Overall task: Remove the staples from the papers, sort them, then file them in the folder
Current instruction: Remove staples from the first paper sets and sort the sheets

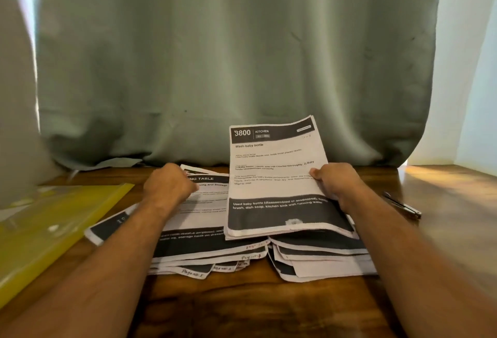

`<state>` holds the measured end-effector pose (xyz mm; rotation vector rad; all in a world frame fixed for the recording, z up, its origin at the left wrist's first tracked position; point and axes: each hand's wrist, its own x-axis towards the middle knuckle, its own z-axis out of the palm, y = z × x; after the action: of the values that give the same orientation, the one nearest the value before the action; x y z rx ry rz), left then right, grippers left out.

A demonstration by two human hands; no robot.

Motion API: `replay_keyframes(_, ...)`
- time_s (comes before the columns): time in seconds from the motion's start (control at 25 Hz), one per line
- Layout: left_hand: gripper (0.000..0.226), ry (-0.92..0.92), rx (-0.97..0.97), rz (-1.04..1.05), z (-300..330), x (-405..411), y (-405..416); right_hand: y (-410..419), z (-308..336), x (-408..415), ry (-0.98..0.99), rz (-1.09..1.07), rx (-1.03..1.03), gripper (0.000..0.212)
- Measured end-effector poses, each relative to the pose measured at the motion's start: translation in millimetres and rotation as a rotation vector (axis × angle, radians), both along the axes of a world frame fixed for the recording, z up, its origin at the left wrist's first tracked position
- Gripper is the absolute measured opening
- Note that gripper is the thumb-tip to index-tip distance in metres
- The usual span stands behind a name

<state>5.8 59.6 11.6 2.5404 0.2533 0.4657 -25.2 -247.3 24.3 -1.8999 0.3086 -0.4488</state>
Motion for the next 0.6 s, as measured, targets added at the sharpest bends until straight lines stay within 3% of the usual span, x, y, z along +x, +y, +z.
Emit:
replay_keyframes(0.12, 0.036, 0.147, 0.131, 0.053, -9, -9, 7, 32, 14, 13, -0.048, 0.005, 0.086, 0.029)
replay_keyframes(0.2, 0.04, 0.164, 0.052, 0.059, -10, -9, 6, 49, 20, 23, -0.042, -0.039, 0.105, 0.024)
replay_keyframes(0.44, 0.092, 0.301, 0.109, 0.065, -16, 1, 6, 63, -10, 35, 0.156, -0.039, -0.18, 0.023)
replay_keyframes(0.6, 0.087, 0.205, 0.015, 0.123, -17, 9, 12, 56, -12, 30, 0.145, -0.059, -0.165, 0.025)
